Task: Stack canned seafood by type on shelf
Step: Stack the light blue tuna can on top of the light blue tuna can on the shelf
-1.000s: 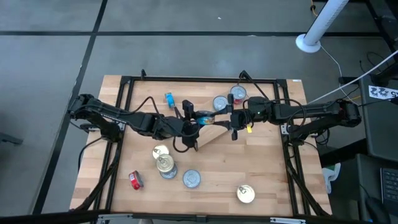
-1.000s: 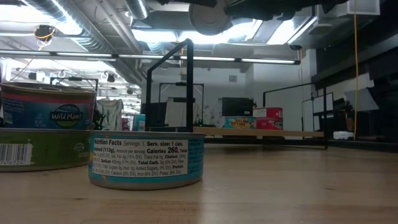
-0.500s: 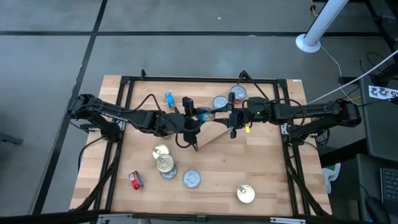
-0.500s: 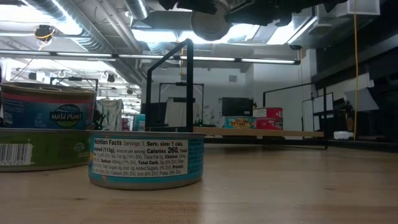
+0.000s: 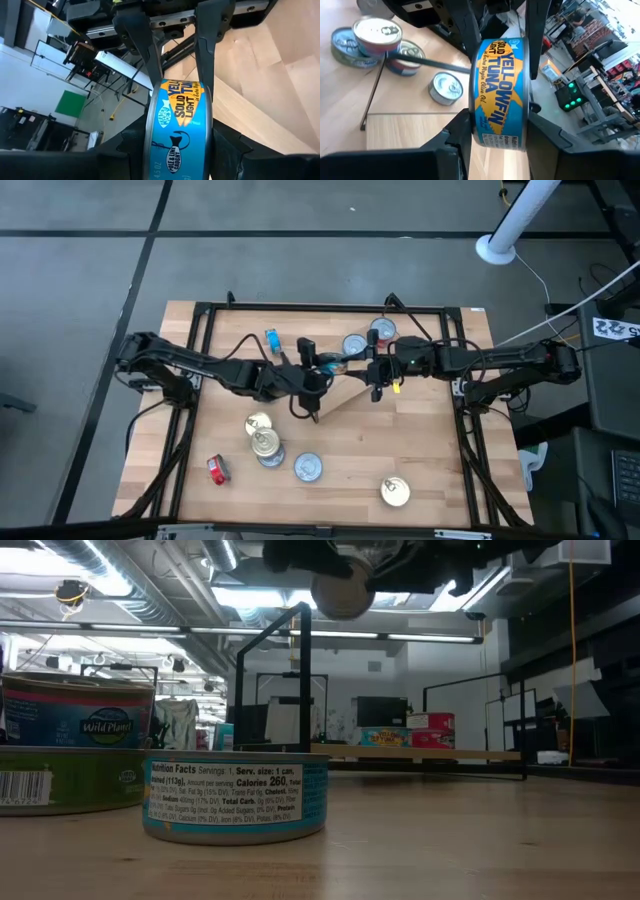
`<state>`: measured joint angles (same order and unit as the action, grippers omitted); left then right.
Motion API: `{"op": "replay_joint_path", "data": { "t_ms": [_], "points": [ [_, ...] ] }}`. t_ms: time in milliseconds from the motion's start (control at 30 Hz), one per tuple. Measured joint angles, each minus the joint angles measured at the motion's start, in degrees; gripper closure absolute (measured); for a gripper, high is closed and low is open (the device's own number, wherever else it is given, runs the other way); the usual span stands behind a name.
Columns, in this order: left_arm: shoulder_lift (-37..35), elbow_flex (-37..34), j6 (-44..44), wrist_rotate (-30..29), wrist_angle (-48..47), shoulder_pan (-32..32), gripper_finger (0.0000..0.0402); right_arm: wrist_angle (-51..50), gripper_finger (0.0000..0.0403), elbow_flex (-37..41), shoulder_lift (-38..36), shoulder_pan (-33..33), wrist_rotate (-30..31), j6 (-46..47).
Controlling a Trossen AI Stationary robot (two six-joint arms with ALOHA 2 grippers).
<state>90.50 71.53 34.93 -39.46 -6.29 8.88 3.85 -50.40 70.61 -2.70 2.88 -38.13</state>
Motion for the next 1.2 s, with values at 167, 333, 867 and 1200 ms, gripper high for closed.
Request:
{"op": "replay_joint_path", "data": {
  "t_ms": [167,333,867,1200],
  "points": [
    [0.87,0.0,8.19,0.38,0.36,0.19,0.0244,-2.35,0.0269,-0.01,0.04,0.02,1.07,-0.15],
    [0.98,0.0,5.52,0.65,0.58,0.0,0.0243,-3.38,0.0269,-0.12,0.03,0.07,1.24,0.14],
    [0.98,0.02,6.12,0.22,4.76,0.43,0.0129,-4.24,0.027,-0.16,-0.02,0.04,6.88,0.28],
    [0.98,0.02,8.88,-1.9,4.47,1.33,0.013,-14.17,0.027,-0.18,-0.02,0.0,22.28,-4.66]
  ]
}}
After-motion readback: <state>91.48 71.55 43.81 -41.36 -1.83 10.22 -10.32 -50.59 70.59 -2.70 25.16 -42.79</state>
